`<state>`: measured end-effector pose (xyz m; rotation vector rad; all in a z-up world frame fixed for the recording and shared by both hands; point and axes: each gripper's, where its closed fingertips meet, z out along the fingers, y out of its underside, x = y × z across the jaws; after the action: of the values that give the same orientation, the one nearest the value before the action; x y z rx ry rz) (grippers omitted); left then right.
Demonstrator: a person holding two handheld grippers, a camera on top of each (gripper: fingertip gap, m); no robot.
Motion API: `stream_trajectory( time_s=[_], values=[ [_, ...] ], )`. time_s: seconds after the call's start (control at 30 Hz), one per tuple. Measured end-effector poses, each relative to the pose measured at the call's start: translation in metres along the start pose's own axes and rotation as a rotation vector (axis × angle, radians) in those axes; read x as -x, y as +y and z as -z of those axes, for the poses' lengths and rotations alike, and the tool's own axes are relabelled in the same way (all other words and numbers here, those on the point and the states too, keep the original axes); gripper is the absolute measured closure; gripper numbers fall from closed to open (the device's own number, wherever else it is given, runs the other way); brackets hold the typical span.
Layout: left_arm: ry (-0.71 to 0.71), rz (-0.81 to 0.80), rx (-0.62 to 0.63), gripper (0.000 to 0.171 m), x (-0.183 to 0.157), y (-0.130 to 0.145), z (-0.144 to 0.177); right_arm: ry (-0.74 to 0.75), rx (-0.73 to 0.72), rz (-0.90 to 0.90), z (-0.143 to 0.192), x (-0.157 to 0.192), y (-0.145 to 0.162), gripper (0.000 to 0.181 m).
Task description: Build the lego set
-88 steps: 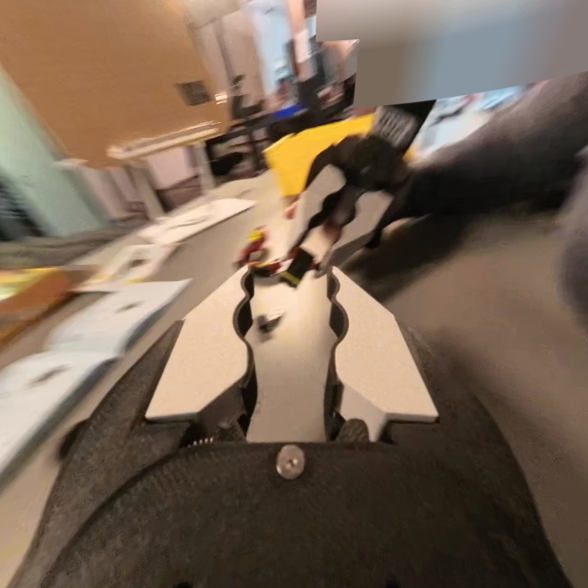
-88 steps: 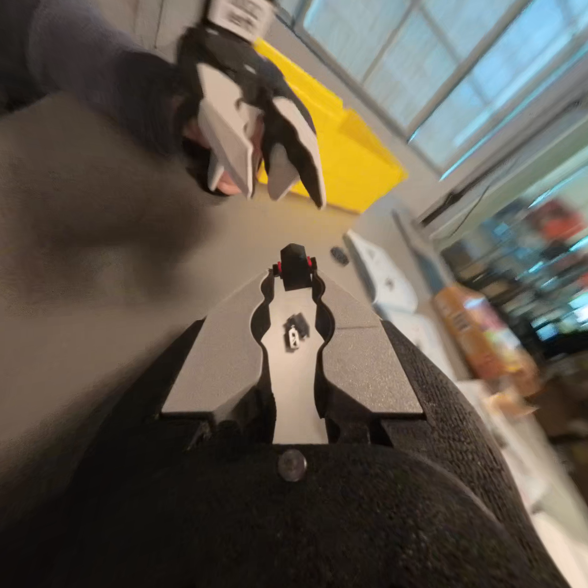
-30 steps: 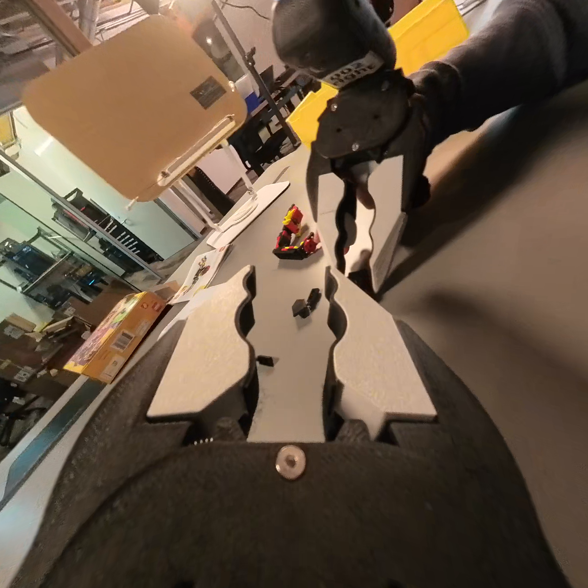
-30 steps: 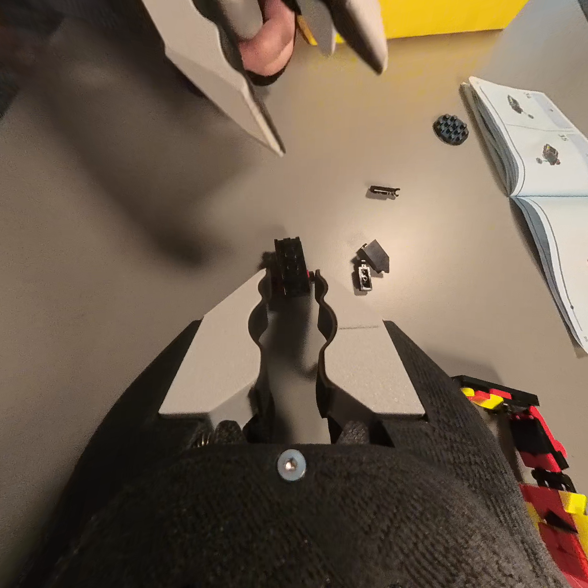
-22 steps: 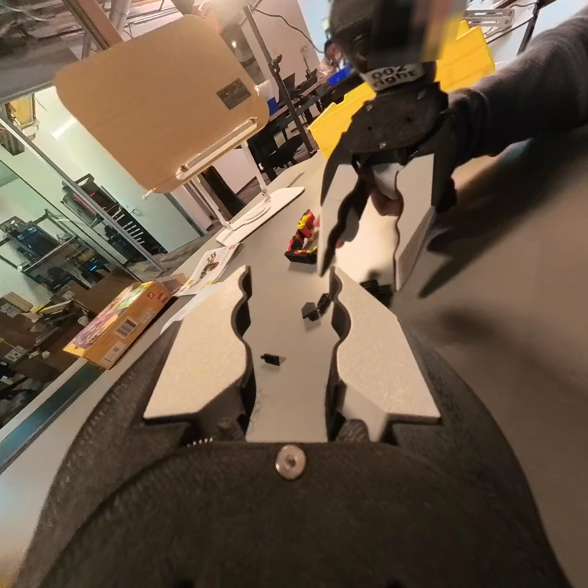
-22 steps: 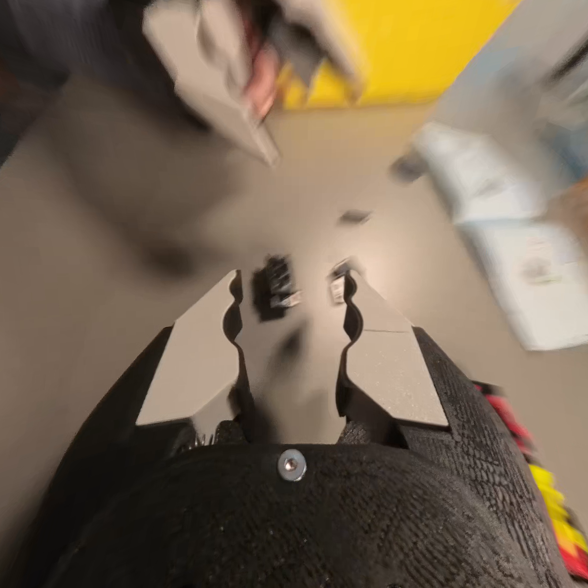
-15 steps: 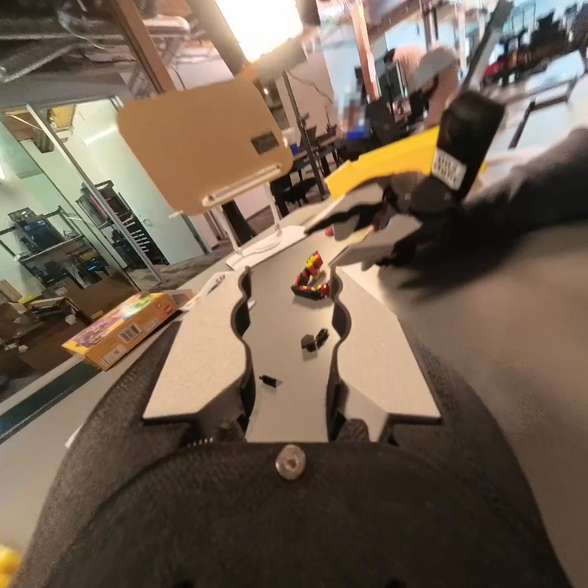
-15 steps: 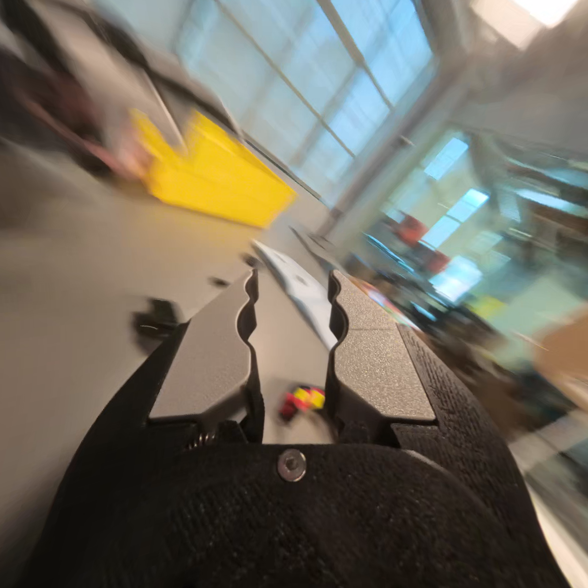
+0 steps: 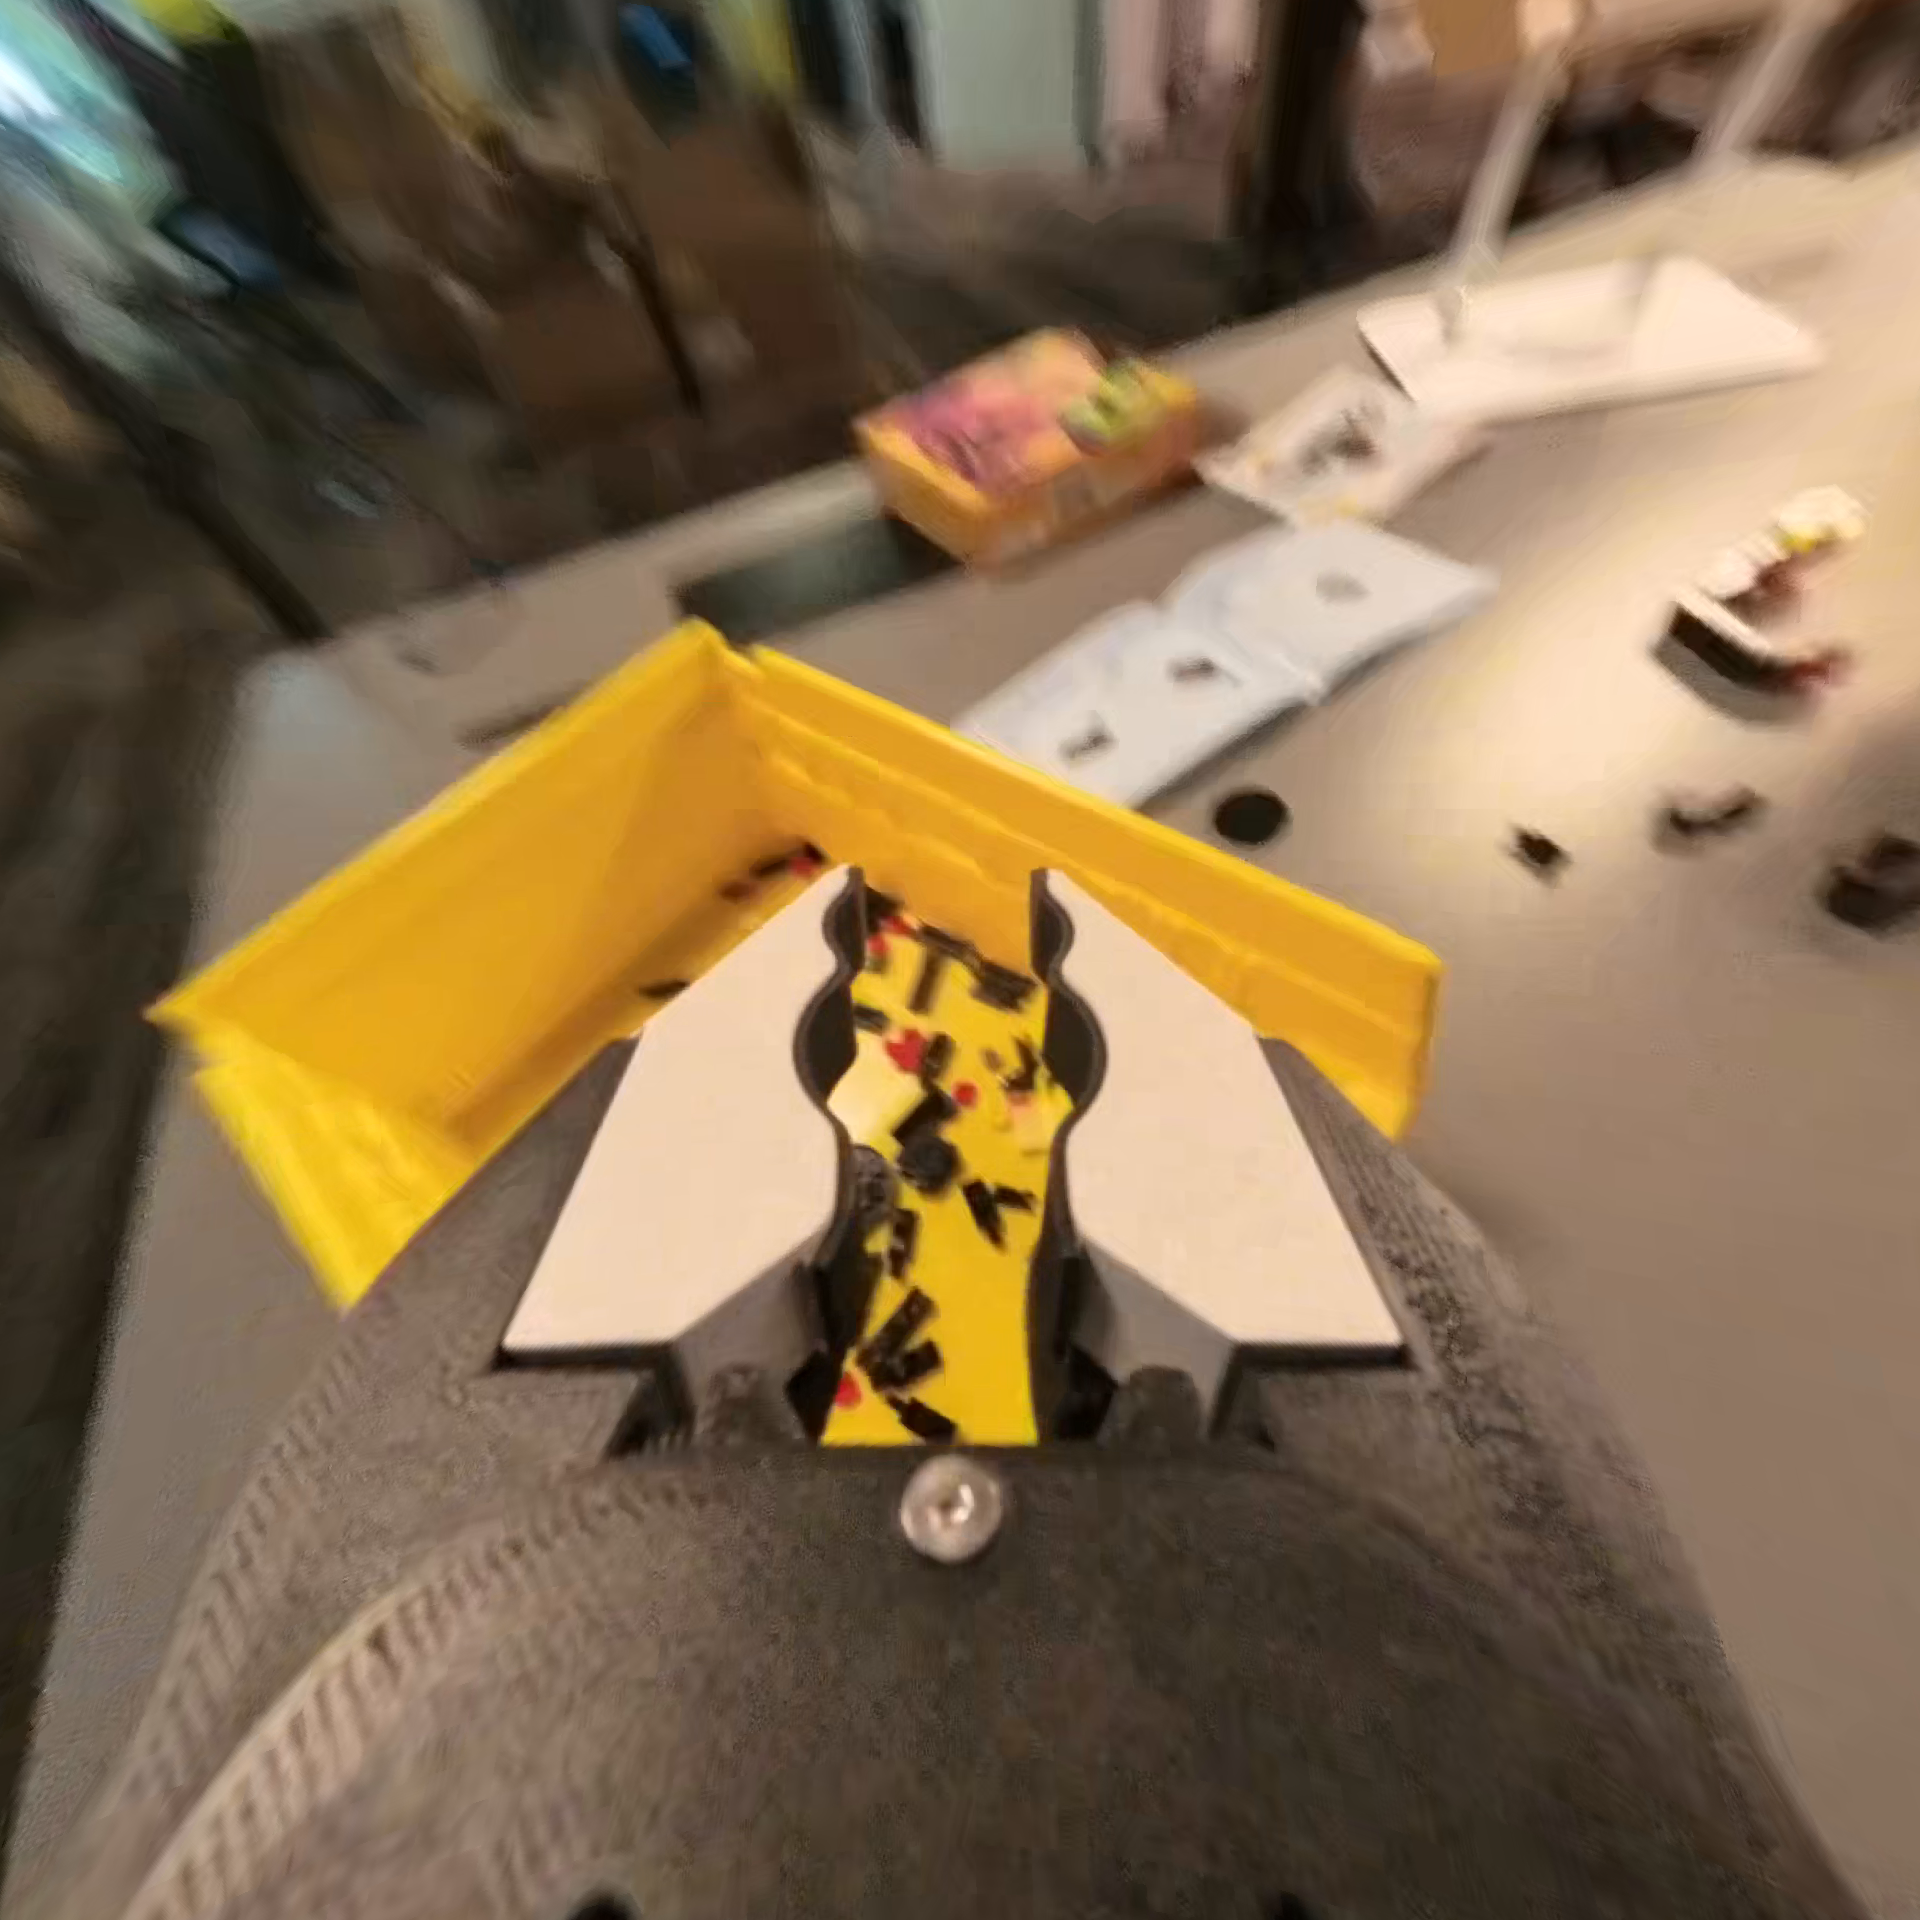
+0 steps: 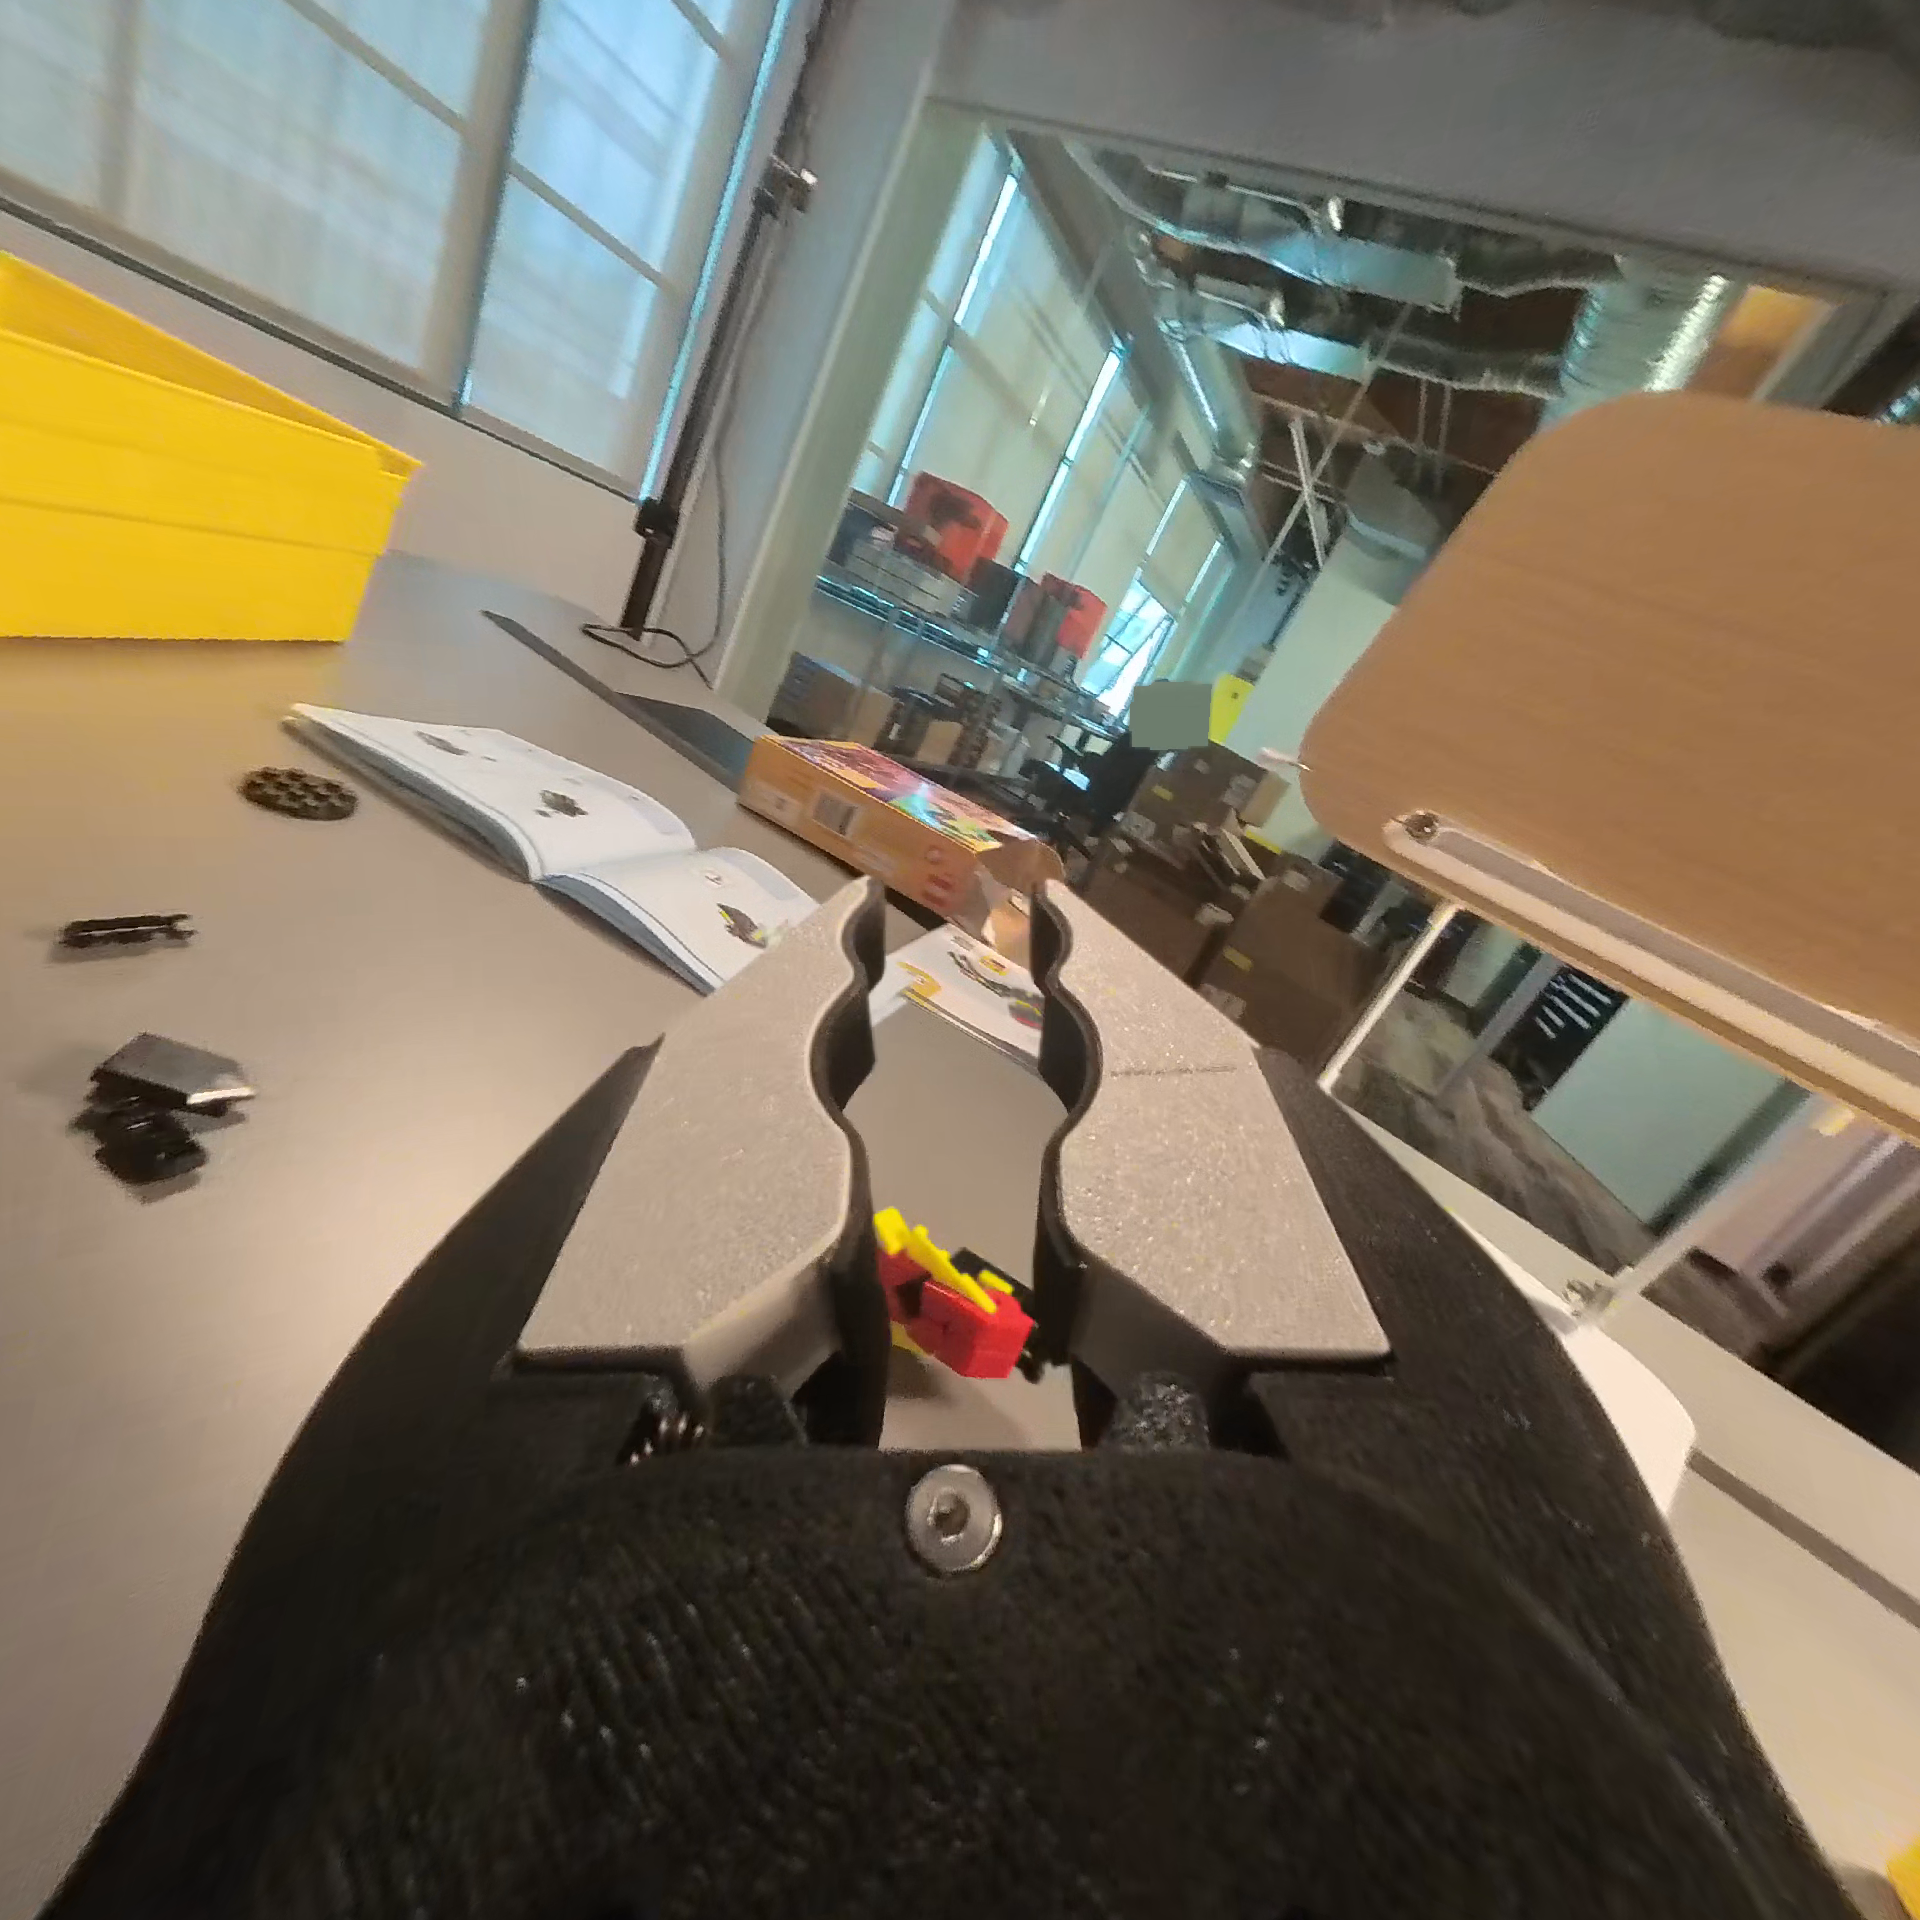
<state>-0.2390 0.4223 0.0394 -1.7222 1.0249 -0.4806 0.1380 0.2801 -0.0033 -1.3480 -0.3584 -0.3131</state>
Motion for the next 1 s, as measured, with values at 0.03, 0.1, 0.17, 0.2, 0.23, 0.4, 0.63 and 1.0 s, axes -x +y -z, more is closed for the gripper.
stream_trajectory(
  time_s=[0.03, 0.1, 0.17, 0.2, 0.23, 0.4, 0.63, 1.0],
  values=[
    [0.124, 0.012, 0.072, 0.142, -0.005, 0.006, -0.012, 0.014, 0.007, -0.003, 0.0, -0.003, 0.002, 0.156],
    [0.39, -0.061, 0.139, 0.144, -0.027, 0.012, -0.029, 0.034, 0.017, -0.001, -0.001, -0.007, 0.004, 0.157],
    [0.55, -0.262, 0.222, 0.147, -0.041, 0.032, -0.04, 0.047, 0.026, 0.007, -0.002, -0.009, 0.005, 0.157],
    [0.587, -0.361, 0.281, 0.152, -0.043, 0.045, -0.046, 0.052, 0.029, 0.011, -0.003, -0.009, 0.006, 0.157],
    [0.595, -0.439, 0.339, 0.158, -0.041, 0.058, -0.054, 0.056, 0.032, 0.016, -0.003, -0.01, 0.007, 0.157],
    [0.679, -0.578, 0.457, 0.171, -0.043, 0.088, -0.079, 0.057, 0.036, 0.023, -0.004, -0.011, 0.008, 0.159],
    [0.732, -0.663, 0.567, 0.156, -0.038, 0.117, -0.088, 0.046, 0.033, 0.023, -0.005, -0.009, 0.008, 0.16],
    [0.672, -0.775, 0.528, 0.164, -0.027, 0.116, -0.095, 0.043, 0.03, 0.016, -0.005, -0.01, 0.008, 0.163]
  ],
)
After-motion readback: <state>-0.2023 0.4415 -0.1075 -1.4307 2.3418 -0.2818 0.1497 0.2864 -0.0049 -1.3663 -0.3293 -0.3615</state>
